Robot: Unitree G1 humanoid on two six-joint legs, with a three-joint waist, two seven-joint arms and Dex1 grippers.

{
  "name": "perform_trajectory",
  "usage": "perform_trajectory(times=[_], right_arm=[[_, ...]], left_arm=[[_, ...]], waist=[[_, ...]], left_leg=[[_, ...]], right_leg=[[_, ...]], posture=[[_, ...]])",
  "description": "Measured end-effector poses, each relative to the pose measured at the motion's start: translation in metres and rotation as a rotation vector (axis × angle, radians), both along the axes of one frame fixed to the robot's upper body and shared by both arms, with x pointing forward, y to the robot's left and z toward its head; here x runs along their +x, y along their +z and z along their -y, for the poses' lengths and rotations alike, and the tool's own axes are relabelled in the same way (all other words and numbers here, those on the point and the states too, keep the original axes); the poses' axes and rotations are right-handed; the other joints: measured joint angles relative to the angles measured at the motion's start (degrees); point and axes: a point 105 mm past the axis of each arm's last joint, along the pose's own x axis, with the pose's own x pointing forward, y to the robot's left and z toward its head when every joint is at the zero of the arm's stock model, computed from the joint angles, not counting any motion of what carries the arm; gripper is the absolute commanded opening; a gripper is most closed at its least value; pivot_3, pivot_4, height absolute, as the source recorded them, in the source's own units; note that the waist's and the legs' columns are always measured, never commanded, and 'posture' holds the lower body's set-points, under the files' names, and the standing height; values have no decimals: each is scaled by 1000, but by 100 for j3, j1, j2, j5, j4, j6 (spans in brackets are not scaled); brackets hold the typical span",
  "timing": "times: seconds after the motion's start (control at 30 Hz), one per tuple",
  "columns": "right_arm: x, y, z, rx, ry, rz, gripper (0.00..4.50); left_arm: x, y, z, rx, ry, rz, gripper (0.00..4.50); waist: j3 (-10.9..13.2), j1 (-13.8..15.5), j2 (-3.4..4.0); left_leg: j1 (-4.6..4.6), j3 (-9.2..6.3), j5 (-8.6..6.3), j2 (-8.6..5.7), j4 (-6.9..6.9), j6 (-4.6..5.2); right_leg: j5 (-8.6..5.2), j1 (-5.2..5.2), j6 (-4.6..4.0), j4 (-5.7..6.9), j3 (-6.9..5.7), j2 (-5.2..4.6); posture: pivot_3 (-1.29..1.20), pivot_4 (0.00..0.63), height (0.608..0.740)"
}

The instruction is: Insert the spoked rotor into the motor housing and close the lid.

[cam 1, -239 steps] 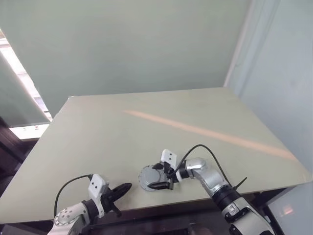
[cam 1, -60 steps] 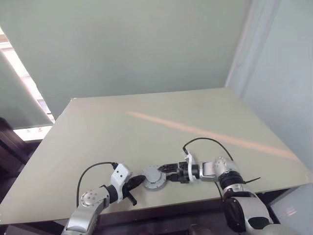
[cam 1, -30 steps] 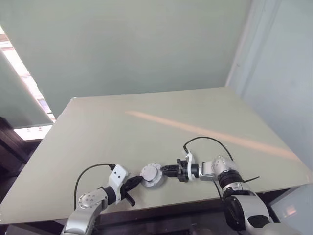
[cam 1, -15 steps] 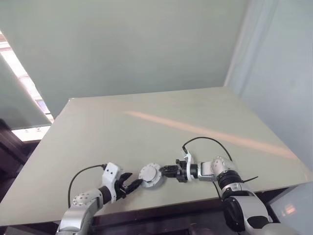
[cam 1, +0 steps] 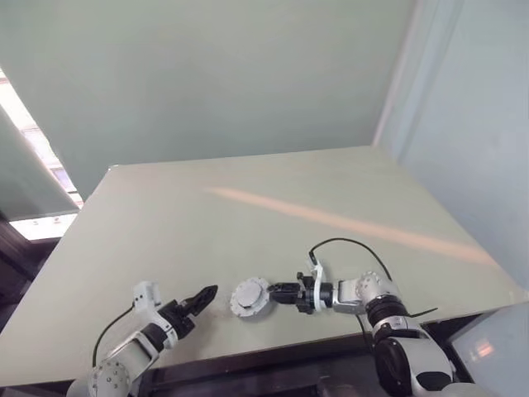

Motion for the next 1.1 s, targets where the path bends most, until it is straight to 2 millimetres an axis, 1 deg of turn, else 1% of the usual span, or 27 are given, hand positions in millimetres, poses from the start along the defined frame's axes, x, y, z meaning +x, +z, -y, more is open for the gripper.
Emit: perform_trajectory(times=[0.13,0.3,0.4,0.53,0.67,0.73,0.97,1.1], right_arm=[[-1,1,-4,62,-44,-34,1211],[4,17,-14,139,-66,-4,1211],[6,24,-17,165,-72,7,1211],[8,29,-17,180,-79,20,1211],[10,34,-17,184,-82,37,1211],[10,36,-17,190,-79,41,1211],[9,39,-19,179,-57,53,1211],[10,43,-19,181,-53,70,1211]], left_arm=[[1,5,4,-81,44,9,4500],[1,7,9,-141,70,2,4500],[2,9,12,-198,95,1,4500],[3,16,17,-289,131,21,4500],[8,24,24,-372,144,40,4500],[9,27,32,-408,132,42,4500],[10,24,58,-473,73,6,4500],[13,23,61,-493,80,3,4500]], waist=[[14,-10,-15],[15,-11,-19],[17,0,-23],[19,3,-26],[20,2,-28],[20,2,-28],[20,2,-29],[20,2,-29]], left_leg=[[-10,2,0,0,1,0],[-12,2,-1,-1,-1,-1],[-16,2,-1,-2,1,-1],[-18,2,-1,-2,1,-2],[-18,2,-1,-2,2,-1],[-18,4,-1,-3,2,-1],[-20,4,-1,-4,5,-1],[-21,4,-1,-4,7,-1]], right_leg=[[0,-9,0,-1,3,0],[1,-10,0,-4,3,-1],[0,-11,0,-6,3,-2],[0,-12,0,-7,3,-3],[0,-12,0,-6,2,-1],[0,-12,0,-7,4,-1],[0,-12,0,-7,5,-1],[0,-12,0,-7,4,0]], posture=[[0,0,740],[0,0,740],[0,0,740],[0,0,740],[0,0,740],[0,0,740],[0,0,740],[0,0,740]])
